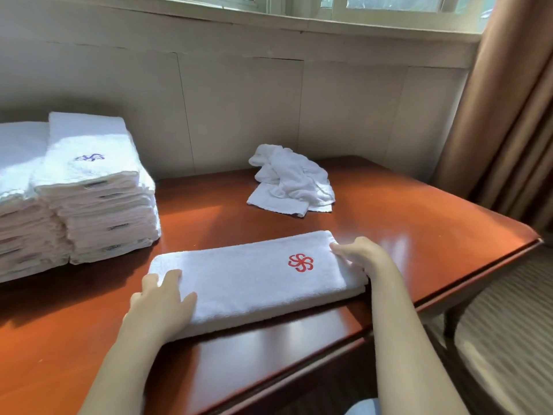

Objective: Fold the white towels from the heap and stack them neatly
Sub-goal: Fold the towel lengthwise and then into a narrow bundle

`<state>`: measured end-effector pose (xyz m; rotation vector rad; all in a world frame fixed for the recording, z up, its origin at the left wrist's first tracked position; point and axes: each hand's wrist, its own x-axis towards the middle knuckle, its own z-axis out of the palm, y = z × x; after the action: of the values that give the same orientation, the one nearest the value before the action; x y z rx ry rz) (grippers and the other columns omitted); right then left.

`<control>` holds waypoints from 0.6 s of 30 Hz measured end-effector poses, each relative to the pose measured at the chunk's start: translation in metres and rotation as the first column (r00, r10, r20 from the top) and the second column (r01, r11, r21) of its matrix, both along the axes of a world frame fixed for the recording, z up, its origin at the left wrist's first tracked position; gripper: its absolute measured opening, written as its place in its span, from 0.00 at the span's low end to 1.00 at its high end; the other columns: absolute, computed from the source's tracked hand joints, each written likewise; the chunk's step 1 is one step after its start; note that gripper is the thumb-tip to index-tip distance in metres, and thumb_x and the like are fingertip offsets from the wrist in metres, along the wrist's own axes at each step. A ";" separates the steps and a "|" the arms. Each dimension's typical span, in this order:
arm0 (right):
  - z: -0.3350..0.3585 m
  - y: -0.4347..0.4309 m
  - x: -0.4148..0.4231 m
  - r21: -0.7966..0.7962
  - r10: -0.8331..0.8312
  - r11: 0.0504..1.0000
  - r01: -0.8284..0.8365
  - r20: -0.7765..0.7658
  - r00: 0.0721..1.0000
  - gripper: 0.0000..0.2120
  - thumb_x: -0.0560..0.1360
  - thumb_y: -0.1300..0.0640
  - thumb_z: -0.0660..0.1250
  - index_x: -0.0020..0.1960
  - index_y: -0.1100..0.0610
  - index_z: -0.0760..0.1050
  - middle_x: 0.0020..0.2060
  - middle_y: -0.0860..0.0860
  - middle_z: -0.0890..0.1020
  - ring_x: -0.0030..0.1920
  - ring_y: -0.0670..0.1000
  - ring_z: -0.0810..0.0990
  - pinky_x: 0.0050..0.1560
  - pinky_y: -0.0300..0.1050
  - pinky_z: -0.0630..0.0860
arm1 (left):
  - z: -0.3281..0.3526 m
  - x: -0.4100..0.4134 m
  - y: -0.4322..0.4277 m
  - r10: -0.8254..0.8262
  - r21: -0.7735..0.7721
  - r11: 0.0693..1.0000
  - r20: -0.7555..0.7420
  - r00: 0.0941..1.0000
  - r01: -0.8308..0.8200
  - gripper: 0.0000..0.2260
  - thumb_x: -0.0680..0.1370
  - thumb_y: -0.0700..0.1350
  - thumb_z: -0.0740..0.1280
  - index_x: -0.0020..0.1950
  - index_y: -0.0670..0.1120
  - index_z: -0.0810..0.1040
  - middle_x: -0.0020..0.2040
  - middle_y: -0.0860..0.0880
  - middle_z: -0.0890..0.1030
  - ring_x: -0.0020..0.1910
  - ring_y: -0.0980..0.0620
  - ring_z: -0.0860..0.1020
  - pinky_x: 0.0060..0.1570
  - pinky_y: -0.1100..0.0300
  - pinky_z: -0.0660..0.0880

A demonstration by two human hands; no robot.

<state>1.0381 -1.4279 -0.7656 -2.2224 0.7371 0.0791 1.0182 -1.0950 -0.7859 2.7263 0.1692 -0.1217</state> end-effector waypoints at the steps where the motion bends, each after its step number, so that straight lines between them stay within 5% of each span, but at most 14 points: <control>1: 0.001 -0.001 -0.001 0.008 0.013 1.000 -0.013 -0.026 1.000 0.17 0.76 0.48 0.65 0.50 0.62 0.66 0.49 0.55 0.73 0.45 0.55 0.73 0.43 0.45 0.69 | 0.000 0.001 0.000 0.003 -0.001 1.000 -0.002 1.000 -0.003 0.23 0.80 0.53 0.57 0.75 0.54 0.57 0.74 0.46 0.55 0.67 0.39 0.63 0.65 0.52 0.64; 4: -0.002 -0.004 0.000 0.025 -0.007 1.000 0.007 -0.008 1.000 0.13 0.76 0.54 0.66 0.50 0.62 0.66 0.44 0.55 0.73 0.41 0.54 0.73 0.36 0.42 0.67 | -0.001 0.001 -0.001 0.009 -0.006 1.000 -0.001 1.000 -0.009 0.24 0.80 0.53 0.57 0.75 0.55 0.57 0.74 0.46 0.54 0.67 0.39 0.63 0.65 0.52 0.64; 8: -0.007 -0.003 0.001 -0.014 -0.059 0.998 0.060 0.037 0.998 0.06 0.74 0.59 0.63 0.41 0.61 0.70 0.34 0.54 0.72 0.39 0.55 0.72 0.38 0.42 0.66 | -0.002 0.001 -0.002 0.019 -0.016 1.000 0.012 1.000 -0.019 0.24 0.80 0.54 0.58 0.75 0.55 0.58 0.74 0.46 0.56 0.68 0.39 0.63 0.65 0.52 0.64; 14: -0.008 -0.004 0.002 -0.074 -0.098 0.992 0.103 0.074 0.992 0.04 0.73 0.63 0.62 0.39 0.61 0.70 0.34 0.55 0.73 0.40 0.56 0.73 0.38 0.41 0.67 | 0.001 0.003 -0.003 0.040 -0.031 0.999 0.072 0.997 -0.038 0.24 0.78 0.54 0.60 0.74 0.53 0.62 0.71 0.45 0.61 0.67 0.40 0.64 0.66 0.52 0.64; 18: -0.009 0.003 0.000 -0.161 -0.125 0.978 0.136 0.075 0.989 0.03 0.72 0.64 0.59 0.41 0.59 0.69 0.39 0.56 0.75 0.42 0.58 0.72 0.37 0.42 0.67 | 0.000 0.001 -0.004 0.111 -0.102 0.989 0.007 0.994 -0.110 0.31 0.77 0.55 0.63 0.77 0.49 0.55 0.72 0.42 0.59 0.66 0.37 0.66 0.64 0.50 0.65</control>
<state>1.0379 -1.4248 -0.7750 -2.3146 0.8791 -0.1231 1.0196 -1.0995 -0.7860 2.6095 0.3017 -0.0789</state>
